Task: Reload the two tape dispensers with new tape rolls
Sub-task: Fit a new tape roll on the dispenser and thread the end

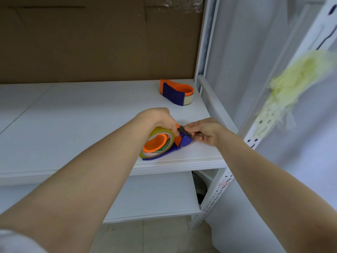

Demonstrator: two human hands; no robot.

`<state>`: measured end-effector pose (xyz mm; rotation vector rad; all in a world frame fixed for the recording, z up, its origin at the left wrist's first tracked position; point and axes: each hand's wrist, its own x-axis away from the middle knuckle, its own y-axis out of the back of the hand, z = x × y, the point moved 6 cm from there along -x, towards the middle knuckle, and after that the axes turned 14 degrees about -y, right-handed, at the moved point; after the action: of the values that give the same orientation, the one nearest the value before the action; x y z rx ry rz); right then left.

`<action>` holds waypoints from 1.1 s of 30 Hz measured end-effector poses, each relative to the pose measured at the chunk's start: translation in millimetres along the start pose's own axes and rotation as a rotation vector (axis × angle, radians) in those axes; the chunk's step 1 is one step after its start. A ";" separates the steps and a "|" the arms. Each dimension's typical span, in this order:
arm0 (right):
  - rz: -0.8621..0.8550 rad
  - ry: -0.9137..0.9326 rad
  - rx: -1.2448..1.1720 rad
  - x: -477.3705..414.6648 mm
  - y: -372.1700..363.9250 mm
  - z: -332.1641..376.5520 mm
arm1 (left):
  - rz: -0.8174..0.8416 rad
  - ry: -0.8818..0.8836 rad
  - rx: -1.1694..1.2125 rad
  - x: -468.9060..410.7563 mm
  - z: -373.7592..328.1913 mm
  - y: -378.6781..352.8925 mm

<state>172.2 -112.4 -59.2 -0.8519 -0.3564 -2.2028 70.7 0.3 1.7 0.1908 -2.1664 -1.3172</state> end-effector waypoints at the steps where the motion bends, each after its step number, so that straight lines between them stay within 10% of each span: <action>1: -0.009 -0.003 0.000 0.0 1.4 -1.5 | 0.002 0.001 -0.019 0.4 -3.1 -1.0; 18: -0.083 0.036 -0.026 -5.2 -1.6 1.5 | 0.113 -0.024 0.716 32.9 25.0 -8.9; 33: -0.458 0.438 0.359 17.5 -7.6 82.6 | -0.311 -0.287 1.066 32.7 36.9 -30.0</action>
<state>196.3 -76.7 13.8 -0.0841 -0.7544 -2.5473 18.4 0.2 -22.8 0.8066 -2.9723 -0.1800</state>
